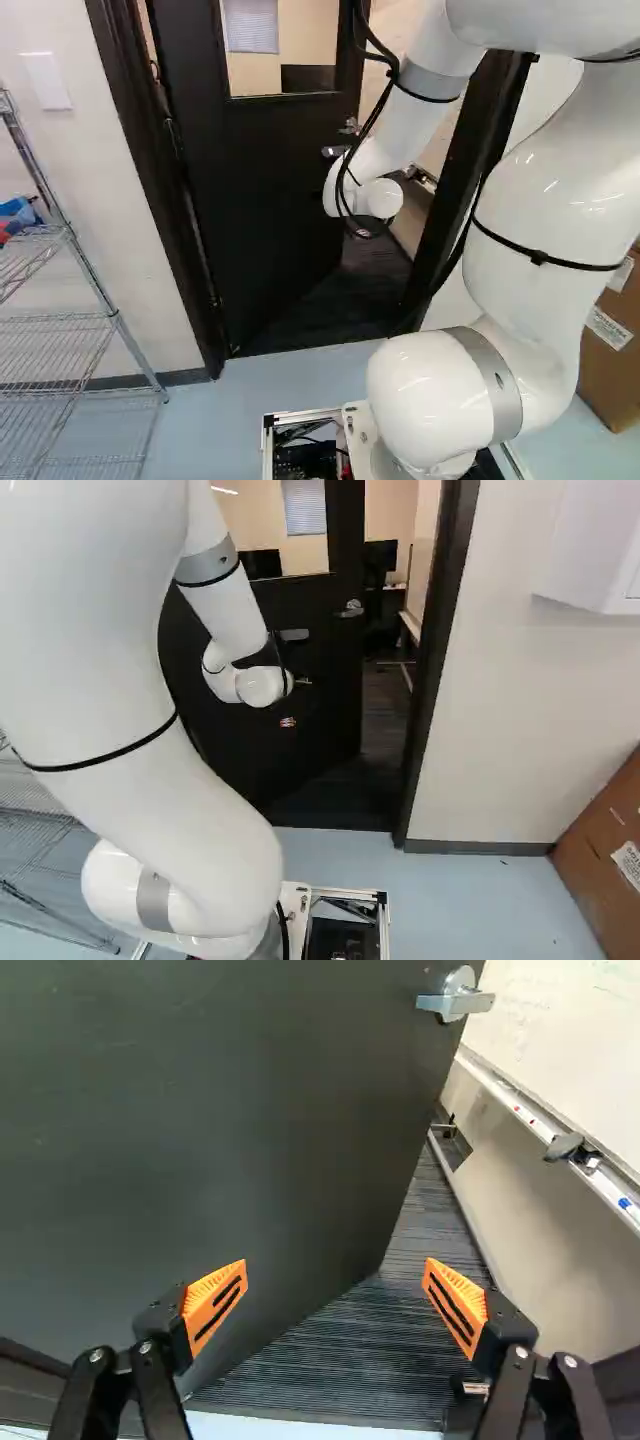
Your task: Open the door and move inside
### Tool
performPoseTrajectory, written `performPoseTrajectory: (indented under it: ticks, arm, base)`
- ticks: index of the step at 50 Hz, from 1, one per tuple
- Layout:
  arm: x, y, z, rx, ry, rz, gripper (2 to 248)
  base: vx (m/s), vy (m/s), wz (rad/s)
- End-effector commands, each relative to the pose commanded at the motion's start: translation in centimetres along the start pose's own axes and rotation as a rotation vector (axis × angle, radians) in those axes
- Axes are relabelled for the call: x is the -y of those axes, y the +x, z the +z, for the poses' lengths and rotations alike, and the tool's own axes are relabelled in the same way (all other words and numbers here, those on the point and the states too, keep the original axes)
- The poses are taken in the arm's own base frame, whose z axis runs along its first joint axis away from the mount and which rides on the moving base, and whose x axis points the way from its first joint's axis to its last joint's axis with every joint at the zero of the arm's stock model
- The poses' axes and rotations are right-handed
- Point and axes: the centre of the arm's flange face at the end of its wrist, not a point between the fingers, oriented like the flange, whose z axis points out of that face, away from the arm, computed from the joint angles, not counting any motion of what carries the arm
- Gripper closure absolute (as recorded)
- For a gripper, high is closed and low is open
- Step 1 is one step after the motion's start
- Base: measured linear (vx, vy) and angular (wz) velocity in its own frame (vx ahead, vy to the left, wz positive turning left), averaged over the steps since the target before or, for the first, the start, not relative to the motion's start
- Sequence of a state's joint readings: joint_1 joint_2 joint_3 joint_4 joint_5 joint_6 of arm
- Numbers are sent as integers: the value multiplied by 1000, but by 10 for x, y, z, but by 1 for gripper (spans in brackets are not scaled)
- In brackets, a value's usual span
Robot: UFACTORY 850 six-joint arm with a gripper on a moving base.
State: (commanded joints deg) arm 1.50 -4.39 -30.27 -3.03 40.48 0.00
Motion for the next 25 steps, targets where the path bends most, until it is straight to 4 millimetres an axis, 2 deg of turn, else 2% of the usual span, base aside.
performPoseTrajectory:
  ticks: [12,25]
  arm:
    - [0,0,0,0,0,0,3]
    - [0,0,0,0,0,0,3]
  base:
    - [67,65,183]
    - [59,29,18]
